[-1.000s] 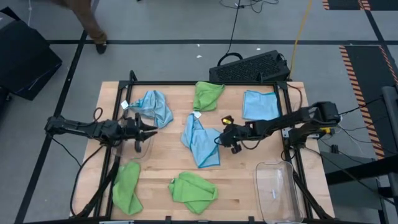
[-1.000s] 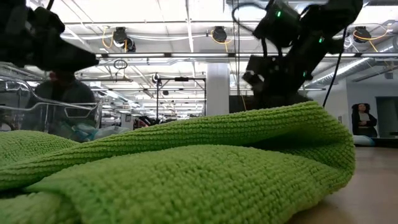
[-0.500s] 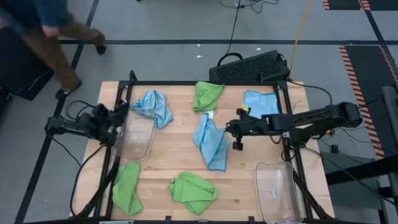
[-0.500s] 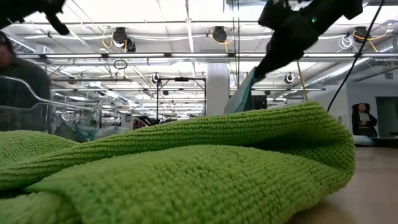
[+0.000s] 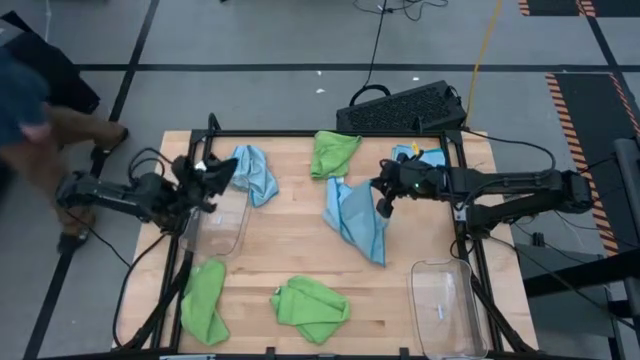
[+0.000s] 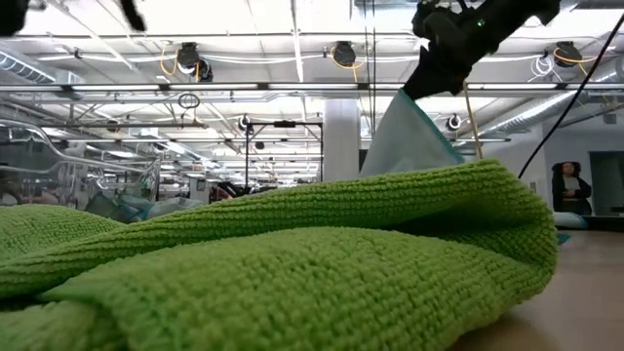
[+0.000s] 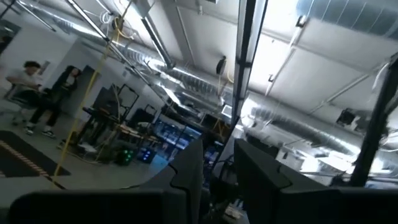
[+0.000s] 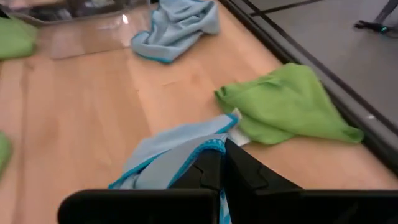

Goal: Sort microfiber towel by color & place in baskets
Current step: Fold the bottom blue microfiber towel

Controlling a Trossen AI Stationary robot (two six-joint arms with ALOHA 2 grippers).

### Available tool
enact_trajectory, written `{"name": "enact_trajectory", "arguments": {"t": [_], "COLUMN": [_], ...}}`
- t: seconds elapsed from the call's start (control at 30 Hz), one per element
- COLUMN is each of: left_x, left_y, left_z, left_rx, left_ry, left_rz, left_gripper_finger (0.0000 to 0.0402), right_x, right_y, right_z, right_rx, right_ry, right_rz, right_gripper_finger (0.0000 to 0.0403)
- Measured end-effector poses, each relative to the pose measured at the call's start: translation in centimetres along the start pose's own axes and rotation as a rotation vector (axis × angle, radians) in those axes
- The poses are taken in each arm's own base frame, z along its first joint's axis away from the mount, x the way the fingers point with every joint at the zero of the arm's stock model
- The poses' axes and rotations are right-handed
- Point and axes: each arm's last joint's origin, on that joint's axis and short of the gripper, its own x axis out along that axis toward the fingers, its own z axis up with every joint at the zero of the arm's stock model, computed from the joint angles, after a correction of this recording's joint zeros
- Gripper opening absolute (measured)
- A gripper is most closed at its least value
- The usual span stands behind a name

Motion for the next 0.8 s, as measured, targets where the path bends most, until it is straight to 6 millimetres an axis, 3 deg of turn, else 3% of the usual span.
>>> {"name": "enact_trajectory", "arguments": {"t": [0.13,0.37,0.57,0.8], "left_x": [4.6,9.9,12.4,14.0], "left_y": [-1.7,-1.9,-0.2,-0.1], "left_z": [-0.9,-5.7,-10.6,-16.0], "left_rx": [0.142,0.390,0.293,0.301], "left_ry": [0.091,0.334,0.414,0.533], "left_rz": [0.020,0.087,0.232,0.234], "left_gripper_finger": [0.0093,0.0093,0.0109,0.0219], "right_x": [-0.3,-0.9,-0.6,-0.3], "right_y": [-0.2,0.0,-0.6,-1.7], "right_z": [2.7,8.1,8.3,8.7], "right_rx": [-0.092,-0.242,-0.295,-0.209], "right_ry": [0.007,-0.025,0.004,-0.046], "right_rz": [-0.020,-0.093,-0.234,-0.350], "right_gripper_finger": [0.0000,0.0000,0.0000,0.0000]}}
